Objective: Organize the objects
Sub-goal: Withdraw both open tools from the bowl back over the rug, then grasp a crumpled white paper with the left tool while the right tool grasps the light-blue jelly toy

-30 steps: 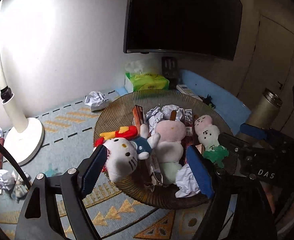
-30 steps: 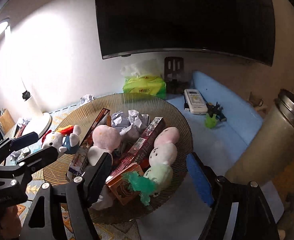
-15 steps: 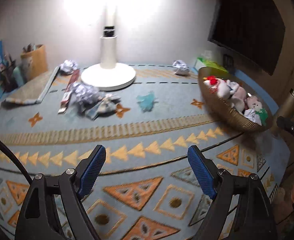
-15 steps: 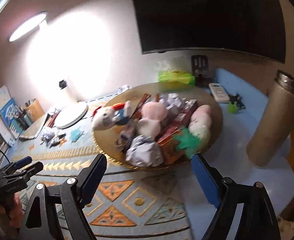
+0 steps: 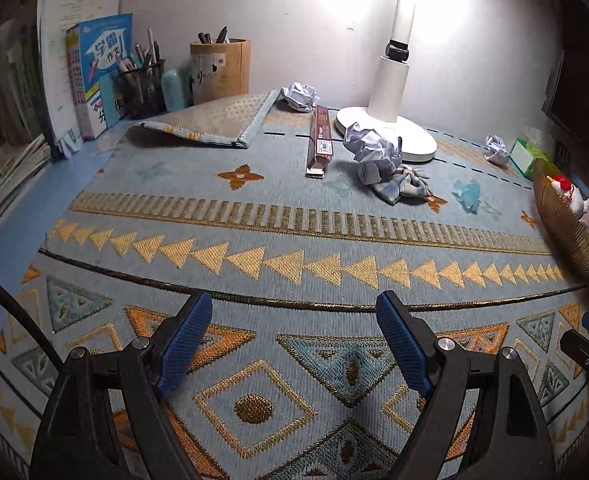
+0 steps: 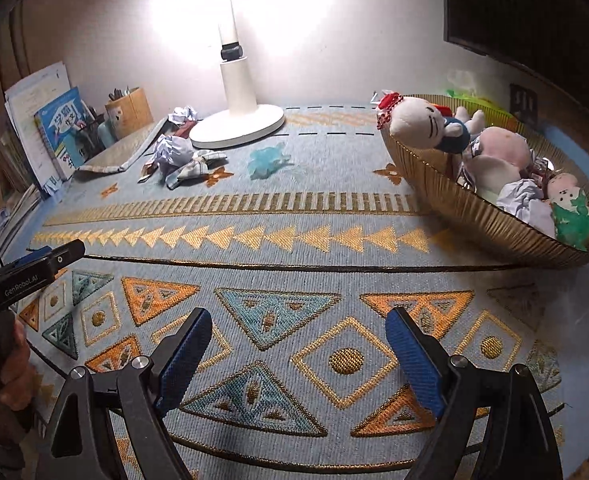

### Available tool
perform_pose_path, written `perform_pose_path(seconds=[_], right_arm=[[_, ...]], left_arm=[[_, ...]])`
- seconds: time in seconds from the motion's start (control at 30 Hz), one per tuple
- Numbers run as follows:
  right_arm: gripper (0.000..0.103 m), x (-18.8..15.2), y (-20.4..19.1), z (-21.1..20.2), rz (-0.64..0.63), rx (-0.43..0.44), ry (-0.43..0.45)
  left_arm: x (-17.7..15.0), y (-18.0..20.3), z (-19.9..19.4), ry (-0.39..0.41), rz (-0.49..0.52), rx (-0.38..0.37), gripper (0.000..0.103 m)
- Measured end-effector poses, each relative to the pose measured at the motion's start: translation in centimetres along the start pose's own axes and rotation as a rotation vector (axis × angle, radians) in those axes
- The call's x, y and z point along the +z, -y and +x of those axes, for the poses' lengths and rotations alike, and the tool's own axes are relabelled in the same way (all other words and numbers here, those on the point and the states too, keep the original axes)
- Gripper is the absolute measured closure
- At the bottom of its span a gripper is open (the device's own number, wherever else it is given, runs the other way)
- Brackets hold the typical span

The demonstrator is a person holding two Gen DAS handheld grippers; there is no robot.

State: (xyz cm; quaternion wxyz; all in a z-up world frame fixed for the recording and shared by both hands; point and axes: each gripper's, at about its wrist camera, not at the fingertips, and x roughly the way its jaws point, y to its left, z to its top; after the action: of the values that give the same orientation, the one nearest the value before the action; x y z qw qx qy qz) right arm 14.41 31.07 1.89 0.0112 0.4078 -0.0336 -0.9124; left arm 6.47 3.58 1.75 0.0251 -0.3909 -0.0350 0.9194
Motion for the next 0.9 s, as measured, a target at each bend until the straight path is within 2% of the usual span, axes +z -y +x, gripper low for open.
perform_pose_path(seconds=[0.07,0.2,0.33,0.5,0.63,0.73,0.8,0.9], right_arm=[[0.015,0.3,0.0,0.8,0.014,0.006,-0.017],[0.015,1.4,-0.3,2.5,0.038,0.024,-0.057],[0.015,1.6,-1.5,3.2,-0.004,0.017,-0.063],[0.015,1.3,-2.4,3.8,-0.050,-0.024,-0.084],[0.015,1.7,-2.0,4.4,-0.030,-0.016,-0.107],[0.015,2.4,-2.2,4.8,-0.022,0.016,-0.102],[0.015,2.9,-2.6,5.0,-0.029,0.006,-0.081],[0.015,3.9,-3.0,5.2,-0.027,0.030,-0.038]], left_arm=[[0.1,0.1,0.5,-0.023,0.003,-0.002,0.020],[0.0,0.7,2.2,-0.120,0.029,0.032,0.020],[-0.3,1.6,2.4,-0.126,0.081,0.063,0.013],[0.0,0.9,2.8,-0.151,0.045,0.056,0.002],[0.0,1.4,2.8,-0.158,0.072,0.050,0.001],[0.7,1.7,3.2,-0.182,0.096,-0.005,0.001],[1.9,1.6,3.2,-0.188,0.072,-0.083,0.001],[4.8,1.8,2.9,-0.134,0.059,-0.167,0.001]])
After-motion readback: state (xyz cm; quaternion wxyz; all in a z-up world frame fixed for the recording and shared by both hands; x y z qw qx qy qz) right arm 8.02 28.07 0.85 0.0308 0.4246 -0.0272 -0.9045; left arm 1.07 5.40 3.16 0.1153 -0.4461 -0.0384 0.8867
